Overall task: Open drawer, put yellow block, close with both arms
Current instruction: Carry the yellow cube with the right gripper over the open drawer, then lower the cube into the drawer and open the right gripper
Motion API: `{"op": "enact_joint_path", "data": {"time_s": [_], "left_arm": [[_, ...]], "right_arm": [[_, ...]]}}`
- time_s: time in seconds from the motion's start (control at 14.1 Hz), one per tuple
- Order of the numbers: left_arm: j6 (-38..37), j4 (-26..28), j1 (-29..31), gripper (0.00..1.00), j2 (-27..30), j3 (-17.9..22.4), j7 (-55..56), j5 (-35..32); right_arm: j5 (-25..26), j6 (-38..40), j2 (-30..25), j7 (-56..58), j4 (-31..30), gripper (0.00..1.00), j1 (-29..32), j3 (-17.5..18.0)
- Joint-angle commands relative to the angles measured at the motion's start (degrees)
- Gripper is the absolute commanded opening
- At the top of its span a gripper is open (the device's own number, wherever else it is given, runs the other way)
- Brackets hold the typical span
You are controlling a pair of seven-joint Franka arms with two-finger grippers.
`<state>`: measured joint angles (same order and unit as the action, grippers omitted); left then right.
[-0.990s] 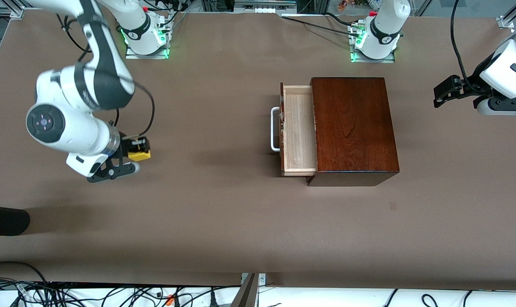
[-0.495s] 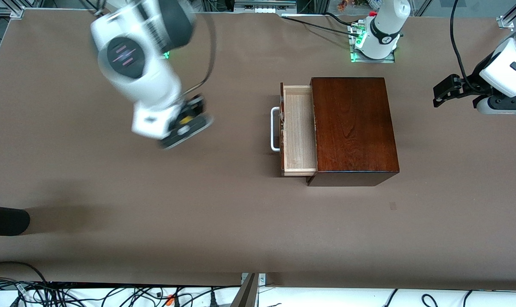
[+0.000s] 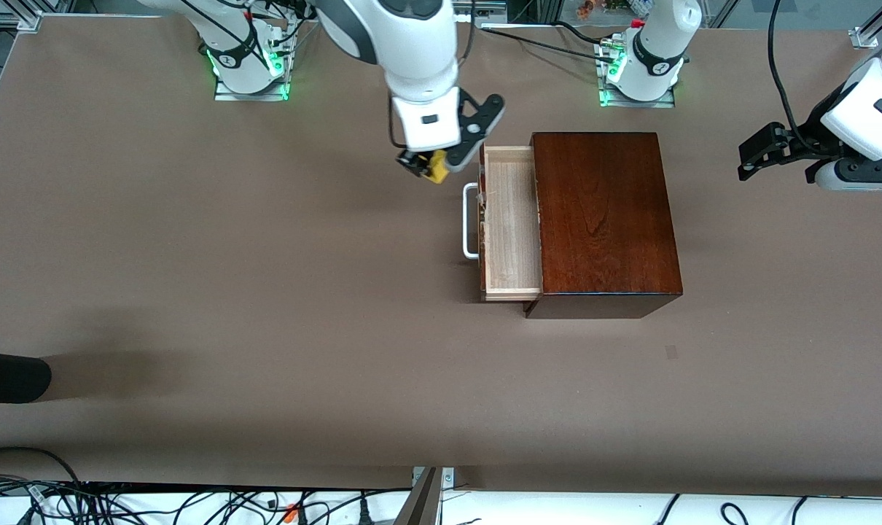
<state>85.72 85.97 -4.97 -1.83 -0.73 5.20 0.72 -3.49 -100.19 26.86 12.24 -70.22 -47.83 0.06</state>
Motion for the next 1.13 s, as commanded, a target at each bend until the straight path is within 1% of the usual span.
{"op": "enact_joint_path", "data": {"time_s": [0.0, 0.14, 0.28, 0.49, 0.64, 0.85, 1.06], "left_arm": [[0.32, 0.25, -0.13, 1.00, 0.60, 0.29, -1.07, 0.95], [0.15, 0.16, -0.13, 1.00, 0.69, 0.81, -1.16, 1.04], [0.06, 0.08, -0.13, 1.00, 0.87, 0.64, -0.81, 0.95], [0.14, 0.16, -0.13, 1.00, 0.87, 0.81, -1.16, 1.04], [0.32, 0.16, -0.13, 1.00, 0.78, 0.90, -1.16, 1.13], [0.58, 0.34, -0.13, 1.00, 0.60, 0.90, -1.16, 1.30], [0.58, 0.34, -0.13, 1.00, 0.60, 0.90, -1.16, 1.39]], "right_arm": [[-0.20, -3.42, 1.79, 8.83, 2.80, 0.00, 0.72, 1.70], [-0.20, -5.71, 3.36, 14.29, 3.76, 0.00, 0.72, 2.23], [0.06, -5.63, 6.78, 18.16, 7.09, 0.00, -0.85, 2.40], [1.64, -5.63, 10.66, 19.05, 10.26, 0.00, -2.27, 2.23], [1.82, -5.63, 13.99, 20.72, 12.55, 0.00, -2.97, 1.88], [3.48, -5.72, 18.56, 21.69, 17.64, 0.00, -4.90, 1.26], [3.58, -7.03, 19.37, 24.23, 18.27, 0.00, -5.52, 1.17]]}}
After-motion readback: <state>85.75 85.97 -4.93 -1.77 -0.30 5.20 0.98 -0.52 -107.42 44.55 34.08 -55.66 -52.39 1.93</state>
